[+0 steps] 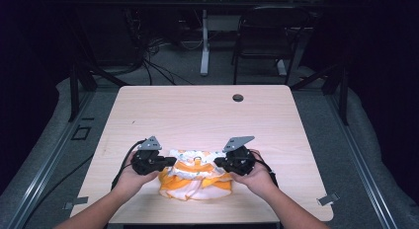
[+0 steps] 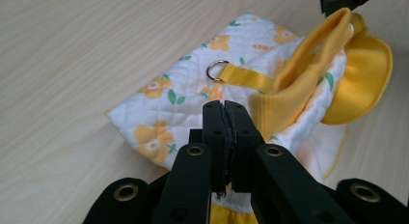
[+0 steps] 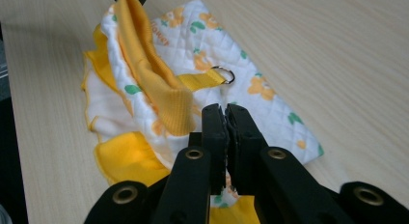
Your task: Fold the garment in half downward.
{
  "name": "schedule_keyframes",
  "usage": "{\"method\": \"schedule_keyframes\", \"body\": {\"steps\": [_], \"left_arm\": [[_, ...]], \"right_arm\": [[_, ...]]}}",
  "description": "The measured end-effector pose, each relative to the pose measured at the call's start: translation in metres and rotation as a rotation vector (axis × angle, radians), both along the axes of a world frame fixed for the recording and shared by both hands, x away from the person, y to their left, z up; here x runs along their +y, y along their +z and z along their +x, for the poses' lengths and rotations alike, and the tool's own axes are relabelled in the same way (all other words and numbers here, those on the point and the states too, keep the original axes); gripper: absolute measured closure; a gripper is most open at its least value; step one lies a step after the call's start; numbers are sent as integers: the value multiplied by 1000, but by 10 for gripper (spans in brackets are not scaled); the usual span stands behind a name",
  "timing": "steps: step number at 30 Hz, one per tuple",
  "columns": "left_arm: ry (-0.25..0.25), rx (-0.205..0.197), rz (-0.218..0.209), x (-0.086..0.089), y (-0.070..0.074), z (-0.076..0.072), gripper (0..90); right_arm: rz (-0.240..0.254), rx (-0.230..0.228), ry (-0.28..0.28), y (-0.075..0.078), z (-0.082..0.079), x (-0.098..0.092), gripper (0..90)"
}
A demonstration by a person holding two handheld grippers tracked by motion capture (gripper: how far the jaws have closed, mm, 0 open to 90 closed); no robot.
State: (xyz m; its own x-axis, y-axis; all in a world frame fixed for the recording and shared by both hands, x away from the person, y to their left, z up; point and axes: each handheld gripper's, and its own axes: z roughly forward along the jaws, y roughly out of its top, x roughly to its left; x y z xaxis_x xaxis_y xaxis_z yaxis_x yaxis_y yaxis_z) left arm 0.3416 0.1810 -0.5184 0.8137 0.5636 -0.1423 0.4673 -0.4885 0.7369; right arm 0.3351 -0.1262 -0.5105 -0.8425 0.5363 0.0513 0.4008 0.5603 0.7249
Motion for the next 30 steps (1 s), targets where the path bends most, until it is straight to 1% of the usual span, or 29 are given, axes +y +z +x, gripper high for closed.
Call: {"method": "schedule_keyframes", "body": {"steps": [2, 5, 6, 8, 9, 10, 11, 12, 14, 16, 18, 20, 21, 25, 27, 29, 30], "left_arm": [[-13, 3, 3, -2, -1, -5, 883], [-34, 15, 1, -3, -2, -11, 884], [-38, 20, -4, -3, -3, -14, 884], [-46, 23, -12, -4, -5, -18, 884], [-57, 30, -14, -5, -7, -22, 884], [-60, 31, -17, -5, -8, -24, 884], [-71, 32, -12, -6, -9, -27, 884], [-71, 32, -13, -7, -11, -29, 885], [-83, 39, -1, -7, -14, -33, 885], [-86, 40, 9, -7, -19, -36, 885], [-90, 42, 25, -6, -24, -38, 884], [-87, 45, 34, -5, -29, -41, 880], [-87, 48, 35, -4, -32, -41, 879], [-75, 57, 31, -2, -41, -43, 870], [-65, 66, 23, -1, -46, -44, 869], [-67, 63, 21, -1, -49, -43, 871], [-65, 69, 17, -1, -50, -43, 872]], "right_arm": [[4, 12, 7, -4, -3, 3, 862], [-6, 24, 37, -7, -11, 7, 862], [-14, 25, 49, -8, -14, 8, 862], [-10, 31, 60, -11, -19, 10, 861], [-18, 35, 68, -11, -21, 10, 858], [-5, 36, 68, -14, -24, 10, 856], [-6, 41, 73, -15, -26, 10, 855], [-20, 47, 84, -17, -29, 9, 854], [-17, 53, 91, -20, -34, 10, 854], [-24, 59, 101, -23, -38, 10, 855], [-22, 70, 102, -27, -41, 10, 855], [-29, 69, 105, -31, -45, 10, 854], [-36, 76, 113, -33, -46, 10, 854], [-52, 85, 111, -43, -48, 10, 853], [-48, 92, 103, -47, -48, 10, 854], [-48, 96, 96, -52, -47, 11, 858], [-51, 101, 96, -53, -46, 10, 860]]}}
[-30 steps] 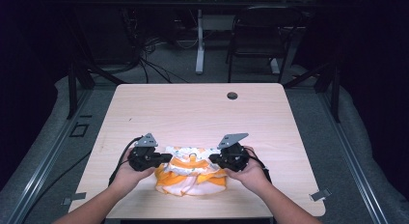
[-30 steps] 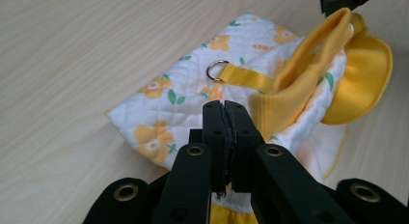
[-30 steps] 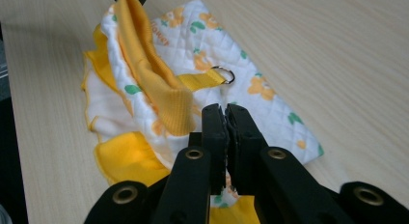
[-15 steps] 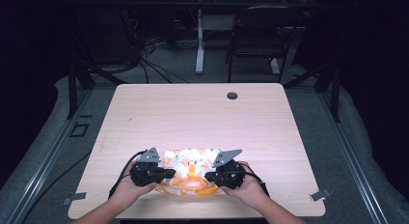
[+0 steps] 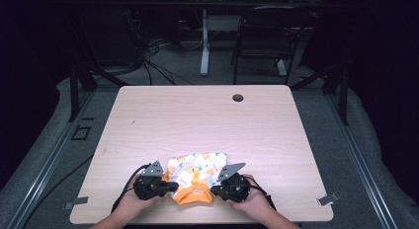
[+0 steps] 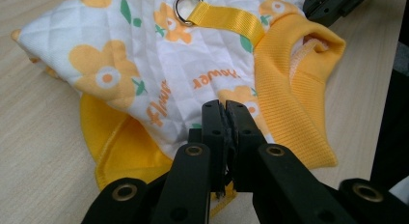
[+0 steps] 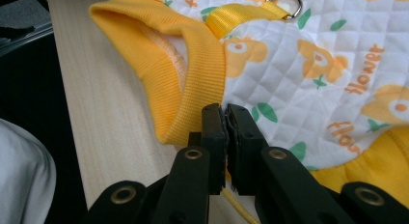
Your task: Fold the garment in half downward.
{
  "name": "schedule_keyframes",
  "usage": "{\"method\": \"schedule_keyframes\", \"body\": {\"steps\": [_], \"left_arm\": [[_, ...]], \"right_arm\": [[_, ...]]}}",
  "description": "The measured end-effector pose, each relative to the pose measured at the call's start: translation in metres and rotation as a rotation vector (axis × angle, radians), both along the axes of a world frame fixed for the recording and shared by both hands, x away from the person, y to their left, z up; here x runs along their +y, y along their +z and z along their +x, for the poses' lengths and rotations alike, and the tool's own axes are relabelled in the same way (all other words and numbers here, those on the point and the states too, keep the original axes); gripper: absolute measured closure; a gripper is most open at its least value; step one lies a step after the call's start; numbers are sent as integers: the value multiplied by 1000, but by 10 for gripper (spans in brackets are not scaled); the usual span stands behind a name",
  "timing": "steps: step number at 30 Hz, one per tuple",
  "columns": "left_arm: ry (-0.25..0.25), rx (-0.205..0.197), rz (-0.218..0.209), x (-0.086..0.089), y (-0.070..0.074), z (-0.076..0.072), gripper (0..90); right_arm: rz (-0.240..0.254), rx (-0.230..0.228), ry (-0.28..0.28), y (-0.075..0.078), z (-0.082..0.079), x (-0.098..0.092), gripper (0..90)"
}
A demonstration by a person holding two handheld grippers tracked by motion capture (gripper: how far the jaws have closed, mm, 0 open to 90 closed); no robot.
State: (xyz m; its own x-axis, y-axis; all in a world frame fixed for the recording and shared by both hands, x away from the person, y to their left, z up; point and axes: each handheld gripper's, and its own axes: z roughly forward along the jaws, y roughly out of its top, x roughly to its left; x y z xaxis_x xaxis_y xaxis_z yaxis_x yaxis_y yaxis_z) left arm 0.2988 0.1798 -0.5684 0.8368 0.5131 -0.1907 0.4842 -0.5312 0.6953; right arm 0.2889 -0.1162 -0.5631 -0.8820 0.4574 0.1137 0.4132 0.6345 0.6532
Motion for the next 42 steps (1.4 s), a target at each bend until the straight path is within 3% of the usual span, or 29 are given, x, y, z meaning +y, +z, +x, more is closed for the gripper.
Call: {"method": "schedule_keyframes", "body": {"steps": [16, 26, 29, 30, 34, 42], "left_arm": [[52, -12, 5, -3, -2, 21, 876], [93, -19, -6, -6, -5, 37, 893], [108, -20, -13, -6, -6, 42, 895], [111, -21, -12, -6, -6, 44, 895], [132, -22, -16, -8, -7, 49, 895], [172, -10, -62, -6, -11, 62, 897]], "right_arm": [[-16, -10, -46, -3, 19, -1, 863], [19, 2, -97, -7, 34, -3, 867], [3, 2, -99, -7, 38, -4, 868], [25, 10, -110, -8, 39, -4, 869], [19, 7, -123, -8, 45, -3, 869], [38, 26, -150, -10, 60, -4, 867]]}}
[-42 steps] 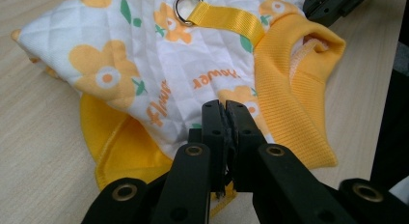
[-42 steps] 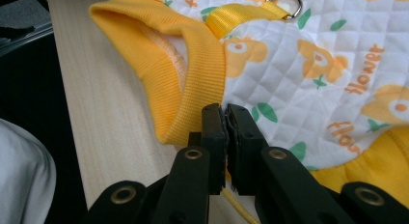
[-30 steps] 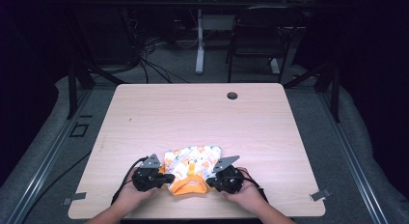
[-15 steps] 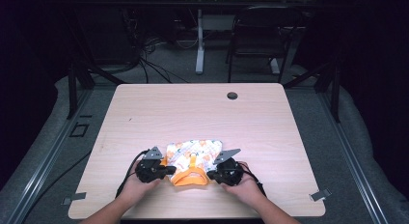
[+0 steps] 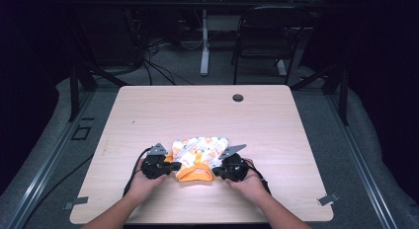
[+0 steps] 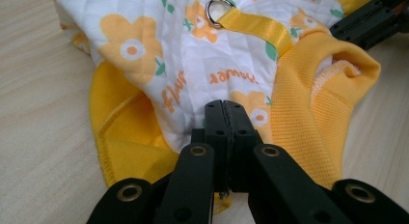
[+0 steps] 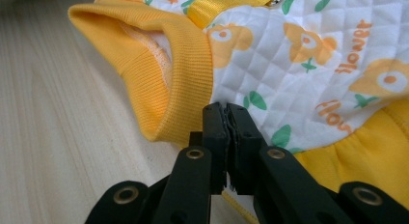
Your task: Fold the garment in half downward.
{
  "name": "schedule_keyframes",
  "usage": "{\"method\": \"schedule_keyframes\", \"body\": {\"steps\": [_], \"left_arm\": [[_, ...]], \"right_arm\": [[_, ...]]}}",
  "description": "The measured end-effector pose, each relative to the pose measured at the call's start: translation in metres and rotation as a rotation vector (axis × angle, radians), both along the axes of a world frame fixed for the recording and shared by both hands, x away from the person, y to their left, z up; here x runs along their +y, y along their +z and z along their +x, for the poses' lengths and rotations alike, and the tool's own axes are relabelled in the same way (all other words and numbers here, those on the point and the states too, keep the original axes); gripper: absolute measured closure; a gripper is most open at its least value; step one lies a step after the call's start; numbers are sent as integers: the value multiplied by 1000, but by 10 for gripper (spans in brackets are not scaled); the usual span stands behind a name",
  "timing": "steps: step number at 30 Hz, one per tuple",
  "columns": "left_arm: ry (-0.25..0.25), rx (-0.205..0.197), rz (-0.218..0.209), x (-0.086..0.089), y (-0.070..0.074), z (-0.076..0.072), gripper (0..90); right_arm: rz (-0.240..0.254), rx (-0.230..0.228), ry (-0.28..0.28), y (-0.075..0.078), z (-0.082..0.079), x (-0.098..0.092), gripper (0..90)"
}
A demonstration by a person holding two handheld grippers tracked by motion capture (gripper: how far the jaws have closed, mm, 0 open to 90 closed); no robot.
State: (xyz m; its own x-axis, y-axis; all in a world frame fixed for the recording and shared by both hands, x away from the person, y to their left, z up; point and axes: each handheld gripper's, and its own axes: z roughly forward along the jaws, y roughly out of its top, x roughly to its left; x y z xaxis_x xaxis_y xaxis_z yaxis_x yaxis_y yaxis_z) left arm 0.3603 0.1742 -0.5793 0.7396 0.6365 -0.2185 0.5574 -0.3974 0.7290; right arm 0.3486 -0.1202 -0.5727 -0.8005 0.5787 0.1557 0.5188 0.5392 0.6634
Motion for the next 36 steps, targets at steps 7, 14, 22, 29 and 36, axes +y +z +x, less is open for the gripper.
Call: {"method": "schedule_keyframes", "body": {"steps": [7, 14, 22, 29, 36], "left_arm": [[37, -3, -28, 0, -3, 6, 898], [63, 11, -31, -1, -3, 10, 898], [71, 12, -16, -5, -2, 19, 898], [79, 21, -29, -4, -3, 20, 898], [79, 21, -43, -3, 0, 19, 868]], "right_arm": [[-2, -6, -21, 0, 7, 1, 868], [10, 8, -52, -1, 15, 0, 869], [25, 14, -74, -2, 21, -1, 872], [56, 25, -95, -4, 25, -4, 875], [43, 13, -111, -2, 23, -3, 841]]}}
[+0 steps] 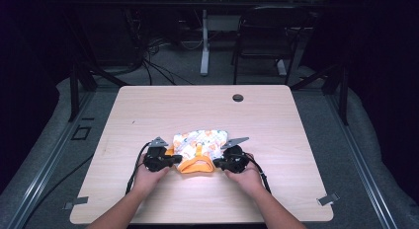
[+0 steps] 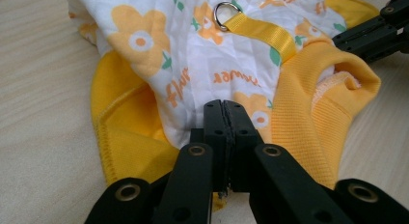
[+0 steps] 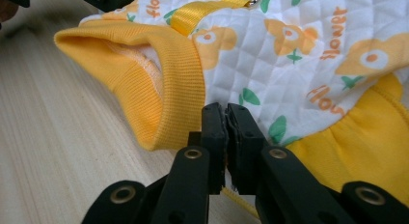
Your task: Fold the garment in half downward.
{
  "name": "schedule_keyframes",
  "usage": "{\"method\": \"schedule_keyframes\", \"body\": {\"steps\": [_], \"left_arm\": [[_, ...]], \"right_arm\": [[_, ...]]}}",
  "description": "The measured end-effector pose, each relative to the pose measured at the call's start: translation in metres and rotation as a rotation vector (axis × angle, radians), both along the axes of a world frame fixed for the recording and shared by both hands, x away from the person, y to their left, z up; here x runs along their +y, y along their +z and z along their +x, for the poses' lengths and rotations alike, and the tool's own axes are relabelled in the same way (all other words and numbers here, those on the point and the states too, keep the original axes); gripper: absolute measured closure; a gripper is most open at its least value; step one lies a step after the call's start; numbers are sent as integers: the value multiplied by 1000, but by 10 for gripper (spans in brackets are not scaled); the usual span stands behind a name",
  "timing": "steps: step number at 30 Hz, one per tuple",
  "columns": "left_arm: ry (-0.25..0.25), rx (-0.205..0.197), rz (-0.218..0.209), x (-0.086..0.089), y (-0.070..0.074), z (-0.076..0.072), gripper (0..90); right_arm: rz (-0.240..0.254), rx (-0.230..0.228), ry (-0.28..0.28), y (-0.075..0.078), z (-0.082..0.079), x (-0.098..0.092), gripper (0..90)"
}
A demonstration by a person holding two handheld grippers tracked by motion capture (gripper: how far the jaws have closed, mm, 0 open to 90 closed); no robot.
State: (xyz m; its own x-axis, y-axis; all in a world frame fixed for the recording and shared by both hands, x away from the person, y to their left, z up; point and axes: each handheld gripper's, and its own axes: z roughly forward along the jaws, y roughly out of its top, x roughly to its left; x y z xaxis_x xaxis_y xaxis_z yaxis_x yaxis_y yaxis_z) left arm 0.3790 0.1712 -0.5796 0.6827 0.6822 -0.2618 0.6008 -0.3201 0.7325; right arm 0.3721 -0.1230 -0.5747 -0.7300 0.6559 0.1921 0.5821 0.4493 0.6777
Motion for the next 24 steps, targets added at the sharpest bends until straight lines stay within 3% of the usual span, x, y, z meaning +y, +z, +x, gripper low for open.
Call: {"method": "schedule_keyframes", "body": {"steps": [5, 10, 14, 18, 21, 24], "left_arm": [[14, -6, -24, 5, 7, -2, 776], [22, -36, 9, 6, 16, -10, 699], [25, -65, 42, 7, 20, -17, 608], [23, -93, 69, 10, 24, -26, 565], [27, -79, 40, 15, 25, -32, 557], [34, -65, 15, 21, 26, -38, 548]], "right_arm": [[-8, -3, -17, 7, -2, -4, 790], [-4, -35, -33, 18, -10, -7, 694], [-1, -9, -36, 22, -16, -9, 607], [-55, -46, -31, 26, -25, -9, 571], [-84, -88, -19, 28, -36, -9, 555], [-96, -101, -9, 29, -46, -10, 543]]}}
